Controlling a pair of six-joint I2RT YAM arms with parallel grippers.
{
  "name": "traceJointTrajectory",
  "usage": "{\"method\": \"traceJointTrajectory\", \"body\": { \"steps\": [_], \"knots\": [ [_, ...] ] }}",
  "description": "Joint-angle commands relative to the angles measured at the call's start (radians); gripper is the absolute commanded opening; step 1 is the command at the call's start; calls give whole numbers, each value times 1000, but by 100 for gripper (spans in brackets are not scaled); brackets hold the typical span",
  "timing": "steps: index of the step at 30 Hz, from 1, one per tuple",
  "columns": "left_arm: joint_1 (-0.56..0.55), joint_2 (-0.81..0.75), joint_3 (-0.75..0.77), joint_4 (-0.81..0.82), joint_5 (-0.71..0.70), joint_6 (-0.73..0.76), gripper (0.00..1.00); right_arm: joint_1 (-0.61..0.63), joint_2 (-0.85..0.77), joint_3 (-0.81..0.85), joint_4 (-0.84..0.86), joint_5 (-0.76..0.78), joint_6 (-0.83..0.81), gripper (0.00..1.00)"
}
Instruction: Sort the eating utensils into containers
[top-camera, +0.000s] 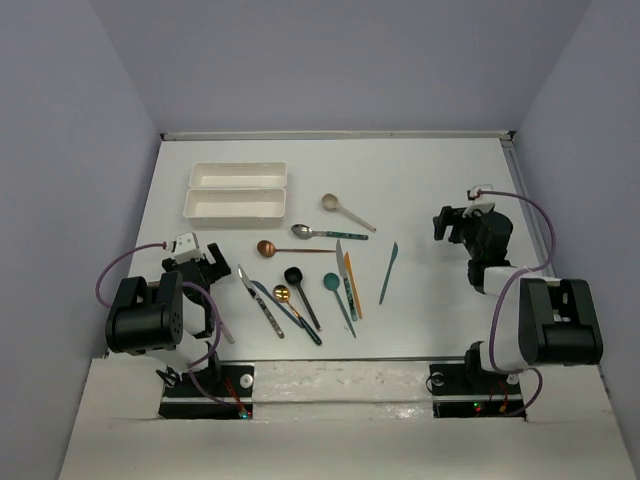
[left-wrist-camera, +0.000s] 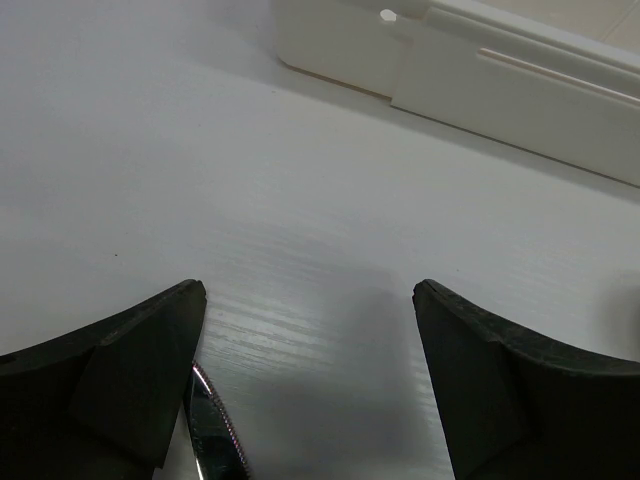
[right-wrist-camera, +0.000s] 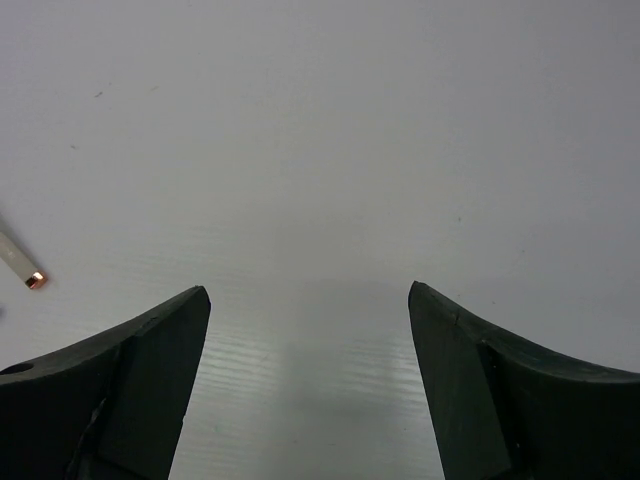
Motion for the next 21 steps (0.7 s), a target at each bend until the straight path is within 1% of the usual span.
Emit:
{"method": "traceJointTrajectory", "body": {
  "steps": [1, 2, 3, 4, 5, 6, 7, 8, 9, 10, 11, 12, 13, 14, 15, 16, 17, 18, 20, 21],
  "knots": [
    [-5, -24, -91, 768, -24, -2, 99, 9, -116, -2, 53, 15, 7, 86],
    [-4, -22, -88, 767, 7, 7, 99, 9, -131, 10, 1, -1, 13, 85],
    [-4, -22, -85, 767, 54, 30, 99, 9, -147, 22, -3, -21, 55, 85],
    [-4, -21, -82, 767, 121, 59, 99, 9, -162, 42, 0, -121, 75, 84],
    [-4, -31, -79, 768, 178, 82, 99, 19, -164, 62, -7, -180, 101, 83],
    [-2, -50, -81, 762, 322, 138, 99, 29, -162, 87, -39, -240, 116, 82],
    [-1, -77, -82, 739, 378, 163, 99, 42, -156, 120, -87, -322, 125, 80],
    [-2, -144, -85, 713, 410, 173, 99, 65, -142, 213, -154, -323, 106, 77],
    [2, -186, -81, 625, 412, 165, 99, 129, -132, 264, -308, -265, 51, 76],
    [5, -239, -68, 553, 411, 157, 99, 165, -119, 310, -377, -230, 25, 75],
    [11, -360, -9, 446, 414, 154, 99, 197, -87, 353, -430, -195, -9, 75],
    [13, -422, 45, 317, 421, 175, 98, 228, -67, 433, -481, -165, -28, 75],
    [15, -532, 97, 5, 426, 268, 98, 269, -44, 472, -570, -133, -42, 75],
    [15, -571, 192, -111, 409, 281, 98, 283, -18, 511, -607, -127, -42, 74],
    [16, -596, 240, -281, 376, 295, 97, 297, 41, 586, -645, -118, -40, 72],
    [28, -608, 292, -377, 374, 301, 90, 334, 72, 620, -702, -84, -46, 71],
    [31, -600, 358, -484, 372, 303, 86, 351, 104, 653, -715, -58, -54, 70],
    [32, -597, 455, -628, 395, 305, 81, 372, 178, 685, -757, -32, -65, 70],
    [32, -599, 545, -736, 444, 326, 72, 427, 259, 797, -842, 36, -100, 70],
    [32, -596, 577, -844, 479, 335, 71, 437, 351, 844, -916, 45, -106, 70]
  ]
}}
